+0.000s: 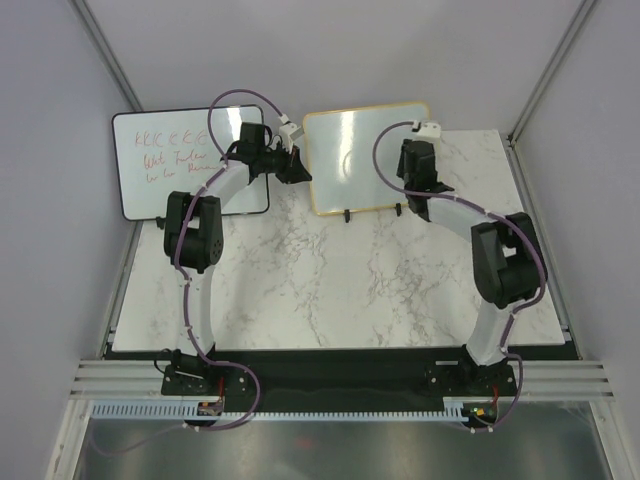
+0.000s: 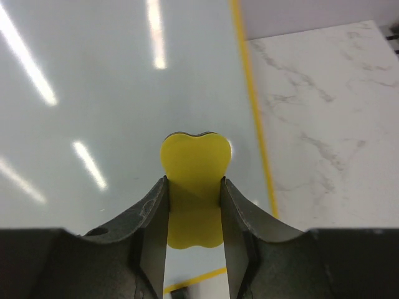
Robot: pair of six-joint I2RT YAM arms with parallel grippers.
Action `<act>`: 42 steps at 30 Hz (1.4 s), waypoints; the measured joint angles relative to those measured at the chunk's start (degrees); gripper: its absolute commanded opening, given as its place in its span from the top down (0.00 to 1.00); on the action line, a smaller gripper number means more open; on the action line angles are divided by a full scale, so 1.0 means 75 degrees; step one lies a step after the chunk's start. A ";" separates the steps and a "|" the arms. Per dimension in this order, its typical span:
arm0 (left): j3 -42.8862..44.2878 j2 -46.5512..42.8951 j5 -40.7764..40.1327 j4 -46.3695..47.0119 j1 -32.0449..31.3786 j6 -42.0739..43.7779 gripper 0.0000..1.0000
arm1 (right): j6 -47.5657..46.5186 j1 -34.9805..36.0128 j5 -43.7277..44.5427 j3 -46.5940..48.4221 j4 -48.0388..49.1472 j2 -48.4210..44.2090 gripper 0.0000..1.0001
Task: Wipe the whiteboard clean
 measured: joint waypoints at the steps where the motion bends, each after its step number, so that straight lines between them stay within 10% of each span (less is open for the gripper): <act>1: 0.0000 0.0000 0.0000 0.0000 0.0000 0.0000 0.98 | 0.0125 -0.0239 -0.0006 -0.0117 -0.0061 -0.0242 1.00; 29: 0.0000 0.0000 -0.0050 -0.0009 0.0000 0.0012 0.94 | 0.1177 -0.1536 -0.1078 -0.0344 -0.3267 -0.0627 1.00; 42: 0.0000 -0.0003 -0.0061 0.0000 0.0000 0.0198 0.62 | 0.1778 -0.1816 -0.0405 -0.1148 -0.4806 -0.0947 0.21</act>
